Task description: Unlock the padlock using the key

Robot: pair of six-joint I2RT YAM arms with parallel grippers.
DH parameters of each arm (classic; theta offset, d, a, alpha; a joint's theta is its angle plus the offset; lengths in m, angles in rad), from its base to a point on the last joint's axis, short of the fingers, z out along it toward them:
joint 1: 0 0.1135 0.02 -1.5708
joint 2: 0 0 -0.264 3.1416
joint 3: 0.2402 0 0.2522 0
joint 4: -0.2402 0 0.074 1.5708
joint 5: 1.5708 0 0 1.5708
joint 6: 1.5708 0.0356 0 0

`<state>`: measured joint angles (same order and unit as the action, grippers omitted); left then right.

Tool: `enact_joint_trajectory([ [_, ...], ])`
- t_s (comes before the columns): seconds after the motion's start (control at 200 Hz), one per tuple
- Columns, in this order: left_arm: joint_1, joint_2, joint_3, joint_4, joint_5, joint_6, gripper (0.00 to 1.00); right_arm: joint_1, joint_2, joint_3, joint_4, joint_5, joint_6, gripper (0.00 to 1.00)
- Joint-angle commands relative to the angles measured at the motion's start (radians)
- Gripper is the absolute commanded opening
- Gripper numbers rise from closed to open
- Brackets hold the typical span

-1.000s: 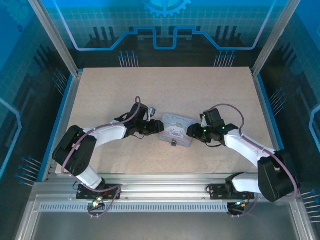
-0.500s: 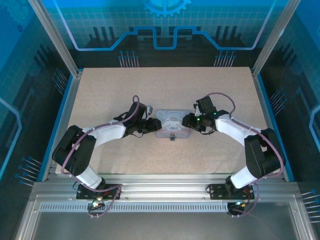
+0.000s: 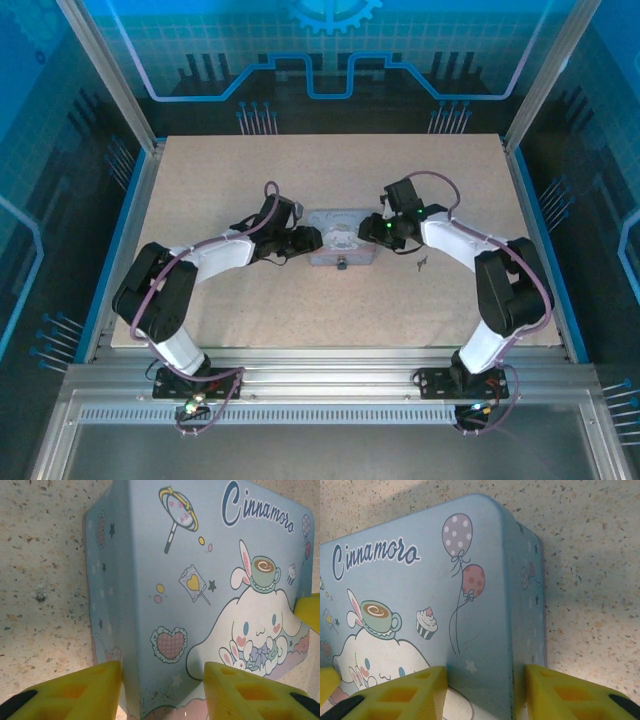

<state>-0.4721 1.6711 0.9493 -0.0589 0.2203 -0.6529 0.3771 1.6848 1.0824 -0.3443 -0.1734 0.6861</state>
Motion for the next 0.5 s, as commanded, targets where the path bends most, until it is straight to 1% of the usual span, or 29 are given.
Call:
enact_joint_trajectory([
  [0.0, -0.014, -0.002, 0.024, 0.002, 0.014, 0.007, 0.51, 0.025, 0.013, 0.041, -0.015, -0.055, -0.02, 0.47],
  [0.18, -0.004, -0.046, -0.002, -0.025, -0.015, -0.001, 0.63, 0.023, -0.01, 0.055, -0.064, -0.014, -0.042, 0.55],
  [0.32, 0.013, -0.099, -0.015, -0.061, -0.042, 0.018, 0.66, 0.021, -0.055, 0.055, -0.112, 0.034, -0.059, 0.59],
  [0.44, 0.016, -0.154, -0.019, -0.111, -0.067, 0.048, 0.7, 0.017, -0.108, 0.048, -0.166, 0.108, -0.078, 0.61],
  [0.495, 0.016, -0.18, -0.023, -0.132, -0.074, 0.055, 0.73, 0.016, -0.139, 0.033, -0.181, 0.142, -0.082, 0.62],
])
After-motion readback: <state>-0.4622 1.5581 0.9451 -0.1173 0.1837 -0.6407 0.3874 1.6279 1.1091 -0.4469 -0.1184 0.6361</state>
